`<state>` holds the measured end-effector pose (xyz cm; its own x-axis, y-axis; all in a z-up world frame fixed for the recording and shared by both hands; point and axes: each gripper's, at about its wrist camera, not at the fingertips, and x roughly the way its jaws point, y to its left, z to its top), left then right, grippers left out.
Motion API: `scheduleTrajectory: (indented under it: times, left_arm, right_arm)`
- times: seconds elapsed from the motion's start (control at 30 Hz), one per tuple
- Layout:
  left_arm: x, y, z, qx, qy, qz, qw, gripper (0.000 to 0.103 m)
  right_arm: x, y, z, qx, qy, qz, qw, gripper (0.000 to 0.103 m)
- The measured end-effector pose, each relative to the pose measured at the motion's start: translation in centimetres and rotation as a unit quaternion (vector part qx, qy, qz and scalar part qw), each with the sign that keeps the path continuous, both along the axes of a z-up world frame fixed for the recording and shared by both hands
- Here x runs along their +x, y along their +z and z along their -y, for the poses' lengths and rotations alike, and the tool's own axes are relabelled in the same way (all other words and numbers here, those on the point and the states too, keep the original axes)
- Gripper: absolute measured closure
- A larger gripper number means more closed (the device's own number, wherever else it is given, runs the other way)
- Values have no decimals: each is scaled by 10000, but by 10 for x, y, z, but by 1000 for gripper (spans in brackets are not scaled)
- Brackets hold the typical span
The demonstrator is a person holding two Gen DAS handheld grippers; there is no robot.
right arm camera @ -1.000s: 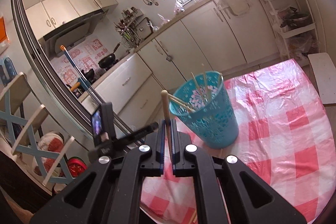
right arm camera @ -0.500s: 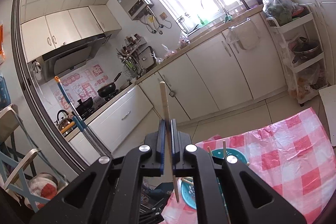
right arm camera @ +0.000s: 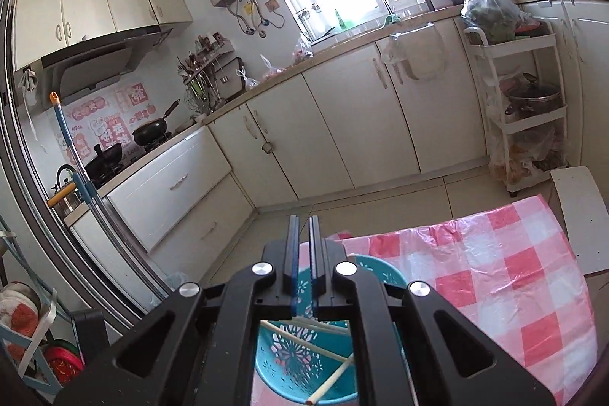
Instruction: Organize utensils
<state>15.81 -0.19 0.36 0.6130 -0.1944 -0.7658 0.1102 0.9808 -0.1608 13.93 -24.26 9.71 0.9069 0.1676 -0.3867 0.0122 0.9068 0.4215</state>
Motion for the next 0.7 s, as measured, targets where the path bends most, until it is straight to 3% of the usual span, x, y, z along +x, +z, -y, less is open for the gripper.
scheduleTrajectory:
  times: [0.2,0.27,0.33,0.53,0.7]
  left_arm:
    - [-1,0,-2,4,23,7,10000,12]
    - [-2,0,-4,-13,50,6,10000,12]
    - [-3,1,-7,-30,64,11,10000,12]
    - [-8,-1,-6,63,22,28,10000,11]
    - [-10,-6,-6,220,-34,-18,9997,11]
  right_arm:
    - [-36,5,-9,-233,49,-41,9997,96]
    - [-61,4,-16,-452,75,46,9989,89]
    - [-83,-8,-24,-564,139,-80,9983,74]
    - [-96,-104,-54,-898,559,-1651,9806,79]
    - [-62,-145,-52,-1013,298,-2242,9688,83]
